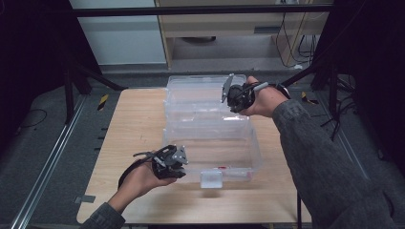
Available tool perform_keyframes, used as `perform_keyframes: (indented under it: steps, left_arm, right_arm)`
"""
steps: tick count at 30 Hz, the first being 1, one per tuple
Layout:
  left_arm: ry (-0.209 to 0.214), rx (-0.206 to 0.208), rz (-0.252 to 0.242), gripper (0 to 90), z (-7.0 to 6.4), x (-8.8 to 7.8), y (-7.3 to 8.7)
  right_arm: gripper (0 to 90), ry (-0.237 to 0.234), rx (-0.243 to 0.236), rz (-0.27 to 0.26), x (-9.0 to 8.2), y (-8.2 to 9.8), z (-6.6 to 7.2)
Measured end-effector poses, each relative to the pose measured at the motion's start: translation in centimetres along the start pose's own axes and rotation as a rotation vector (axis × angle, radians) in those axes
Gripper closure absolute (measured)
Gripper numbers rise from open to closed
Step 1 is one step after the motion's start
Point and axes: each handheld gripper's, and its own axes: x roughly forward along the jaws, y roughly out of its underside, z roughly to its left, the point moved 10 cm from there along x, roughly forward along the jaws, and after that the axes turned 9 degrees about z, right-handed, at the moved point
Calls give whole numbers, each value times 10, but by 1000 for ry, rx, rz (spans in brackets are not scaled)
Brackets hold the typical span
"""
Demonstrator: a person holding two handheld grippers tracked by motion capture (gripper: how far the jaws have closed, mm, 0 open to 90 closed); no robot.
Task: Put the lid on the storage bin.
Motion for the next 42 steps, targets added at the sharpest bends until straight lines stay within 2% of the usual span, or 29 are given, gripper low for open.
perform_keyframes:
  steps: [7, 15, 27, 30, 38, 42]
  left_arm:
    - [-3, -26, -6, 787, 0, 1, 4]
    - [-8, -34, -17, 782, 0, 1, 3]
    - [-17, -40, -20, 771, 0, 2, 3]
    - [-20, -44, -22, 769, 0, 2, 3]
    - [-46, -63, -37, 766, 10, 5, -3]
    - [-49, -67, -44, 763, 10, 5, -3]
  right_arm:
    - [862, -11, -16, -12, -10, -3, 12]
    - [868, -5, -40, -25, -22, -5, 29]
    - [864, 29, -86, -24, -34, -2, 57]
    - [858, 34, -88, -20, -35, -1, 58]
    - [850, 46, -48, -14, -25, -1, 37]
    - [854, 40, -47, -27, -26, -2, 38]
